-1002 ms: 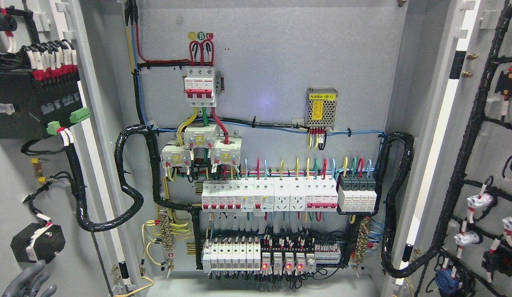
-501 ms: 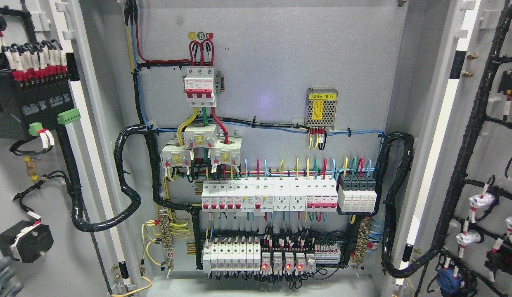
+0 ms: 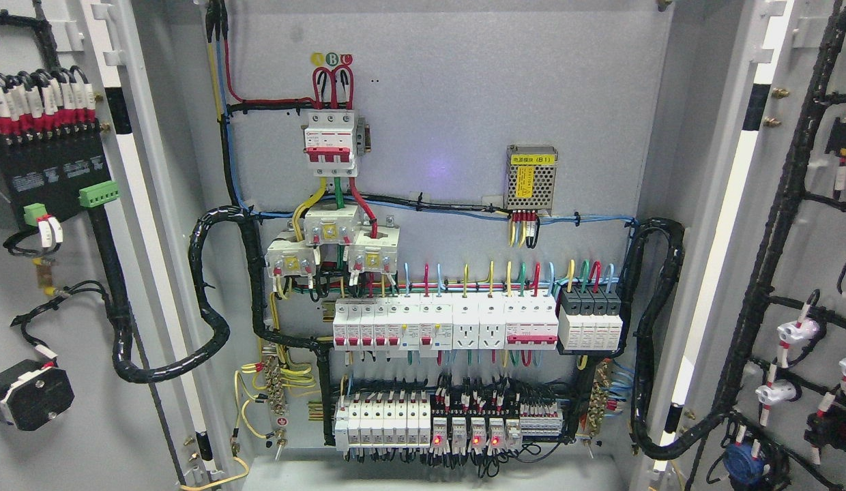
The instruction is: Open door with both hands
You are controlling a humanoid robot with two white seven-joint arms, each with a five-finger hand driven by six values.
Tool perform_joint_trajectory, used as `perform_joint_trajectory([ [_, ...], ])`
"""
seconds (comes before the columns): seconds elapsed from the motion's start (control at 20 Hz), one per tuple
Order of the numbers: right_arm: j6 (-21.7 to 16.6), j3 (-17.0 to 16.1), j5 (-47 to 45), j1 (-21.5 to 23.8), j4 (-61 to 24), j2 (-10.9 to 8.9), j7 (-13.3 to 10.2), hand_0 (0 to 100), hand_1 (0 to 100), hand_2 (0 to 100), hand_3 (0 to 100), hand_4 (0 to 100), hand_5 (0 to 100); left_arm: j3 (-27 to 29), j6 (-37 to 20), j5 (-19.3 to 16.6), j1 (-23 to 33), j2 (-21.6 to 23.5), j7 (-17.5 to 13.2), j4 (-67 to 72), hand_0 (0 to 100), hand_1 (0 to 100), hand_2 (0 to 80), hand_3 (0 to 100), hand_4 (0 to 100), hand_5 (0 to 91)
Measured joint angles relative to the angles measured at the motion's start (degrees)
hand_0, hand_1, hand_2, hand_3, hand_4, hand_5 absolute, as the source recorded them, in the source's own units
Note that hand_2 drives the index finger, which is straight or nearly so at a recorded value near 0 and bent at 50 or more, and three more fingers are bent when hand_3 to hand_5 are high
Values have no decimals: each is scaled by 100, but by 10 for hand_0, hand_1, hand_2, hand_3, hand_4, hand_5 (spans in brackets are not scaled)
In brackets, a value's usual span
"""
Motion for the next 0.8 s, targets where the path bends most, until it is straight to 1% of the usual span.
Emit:
perform_joint_trajectory([
  [0.4, -3, -115, -4, 57, 26, 3, 0, 0, 0, 0, 0, 0, 0, 115, -12, 176, -2, 106, -32, 266, 0, 0, 0, 0, 0, 0],
  [0.8, -10, -207, -6, 88, 37, 4, -5, 0, 0, 0, 0, 0, 0, 164, -21, 234, -9, 172, 5, 414, 0, 0, 0, 0, 0, 0],
])
